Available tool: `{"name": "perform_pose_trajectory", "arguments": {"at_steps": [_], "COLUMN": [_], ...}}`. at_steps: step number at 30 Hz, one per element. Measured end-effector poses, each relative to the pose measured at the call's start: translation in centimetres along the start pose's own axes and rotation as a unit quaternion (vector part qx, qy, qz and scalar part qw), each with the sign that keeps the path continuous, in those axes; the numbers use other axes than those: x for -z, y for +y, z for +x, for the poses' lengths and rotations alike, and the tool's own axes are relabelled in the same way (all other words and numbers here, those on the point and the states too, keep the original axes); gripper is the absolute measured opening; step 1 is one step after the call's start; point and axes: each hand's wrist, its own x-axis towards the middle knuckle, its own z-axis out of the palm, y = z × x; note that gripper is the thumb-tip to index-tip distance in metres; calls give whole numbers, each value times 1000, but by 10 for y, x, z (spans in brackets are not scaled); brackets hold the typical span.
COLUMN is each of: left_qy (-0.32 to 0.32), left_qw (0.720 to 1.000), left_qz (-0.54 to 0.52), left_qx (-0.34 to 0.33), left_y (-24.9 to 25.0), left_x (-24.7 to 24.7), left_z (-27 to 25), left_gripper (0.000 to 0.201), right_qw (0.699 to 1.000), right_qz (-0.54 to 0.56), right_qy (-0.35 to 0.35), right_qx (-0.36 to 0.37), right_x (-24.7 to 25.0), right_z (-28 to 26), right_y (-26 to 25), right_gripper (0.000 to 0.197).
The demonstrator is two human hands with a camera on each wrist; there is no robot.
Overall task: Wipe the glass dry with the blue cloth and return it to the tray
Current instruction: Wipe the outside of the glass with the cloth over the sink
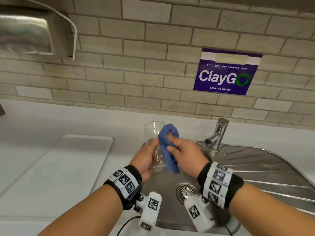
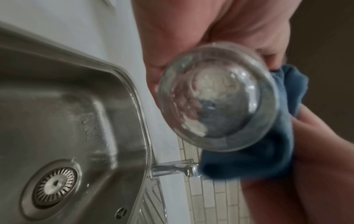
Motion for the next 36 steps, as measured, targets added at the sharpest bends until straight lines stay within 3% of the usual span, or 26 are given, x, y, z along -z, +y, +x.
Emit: {"name": "perform_pose_trajectory", "arguments": {"at_steps": [3, 7, 10, 13, 17, 19, 21, 23, 24, 26, 30, 36], "left_qy": [8, -50, -50, -34, -61, -61, -42, -11, -5, -17, -56, -171], "left_qw": [1000, 998, 998, 997, 994, 991, 990, 987, 985, 981, 972, 977], "left_qz": [21, 38, 45, 61, 94, 116, 132, 160, 171, 192, 227, 121], "left_qx": [1, 3, -14, -16, -4, 4, 1, 7, 10, 2, 6, 34], "left_y": [-5, -11, -2, 3, -2, 0, 5, 6, 6, 4, 4, 10], "left_x": [4, -5, -7, -5, -15, -21, -22, -21, -20, -19, -15, -4], "left_z": [-2, -3, 0, -1, -6, -7, -7, -6, -6, -8, -13, -20], "left_gripper": [58, 40, 40, 44, 30, 23, 34, 74, 82, 70, 55, 51], "right_qw": [999, 996, 997, 1000, 997, 997, 997, 994, 988, 979, 991, 993], "right_qz": [-41, 46, 55, -14, 25, -12, -42, -89, -127, -171, -120, 37], "right_qy": [-22, 40, 40, 13, 68, 75, 64, 54, 46, 21, -27, -85], "right_qx": [3, -57, -31, -9, -32, -17, 2, 41, 69, 111, 60, 65], "right_x": [-4, 17, 14, 8, 25, 32, 32, 33, 34, 38, 42, 53], "right_z": [-6, 19, 9, -6, 21, 33, 33, 28, 26, 27, 28, 22], "right_y": [6, 0, -4, -4, -3, -2, -2, -2, -4, -6, -10, -1], "right_gripper": [31, 23, 30, 36, 33, 33, 36, 41, 41, 36, 26, 25]}}
